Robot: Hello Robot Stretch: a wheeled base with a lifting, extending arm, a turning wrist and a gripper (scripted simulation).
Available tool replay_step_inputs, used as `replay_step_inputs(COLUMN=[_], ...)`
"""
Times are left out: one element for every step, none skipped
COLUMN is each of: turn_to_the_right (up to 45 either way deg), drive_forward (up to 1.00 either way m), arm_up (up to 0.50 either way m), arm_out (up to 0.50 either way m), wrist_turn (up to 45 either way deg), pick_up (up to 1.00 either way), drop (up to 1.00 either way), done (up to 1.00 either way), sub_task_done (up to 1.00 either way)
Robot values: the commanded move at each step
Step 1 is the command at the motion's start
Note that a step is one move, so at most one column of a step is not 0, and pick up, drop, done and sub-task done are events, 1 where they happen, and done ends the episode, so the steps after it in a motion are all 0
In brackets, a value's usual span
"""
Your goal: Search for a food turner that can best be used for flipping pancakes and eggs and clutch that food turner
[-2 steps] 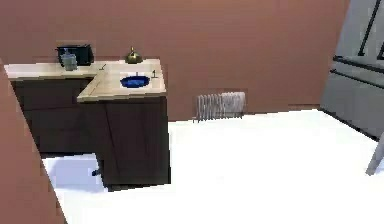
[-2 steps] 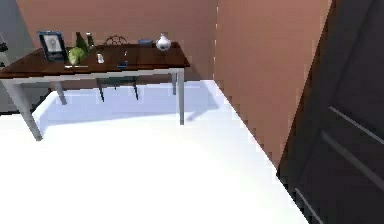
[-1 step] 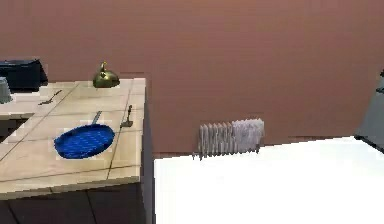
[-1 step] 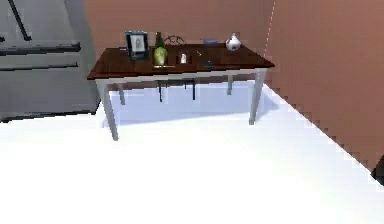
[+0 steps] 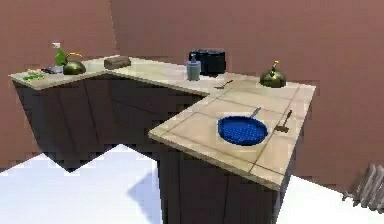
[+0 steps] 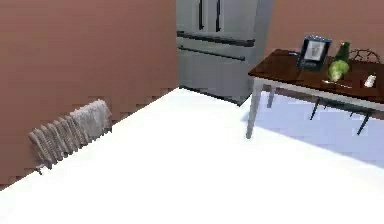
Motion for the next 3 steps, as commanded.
replay_step_inputs(turn_to_the_right=[-45.0,-15.0,-3.0], drive_forward=[0.0,0.0,0.0], arm_up=[0.0,0.0,0.0], arm_out=[0.0,0.0,0.0], wrist_turn=[0.0,0.0,0.0], pick_up=[0.0,0.0,0.0], drop=[0.0,0.0,0.0], done=[0.0,0.0,0.0], sub_task_done=[0.0,0.0,0.0])
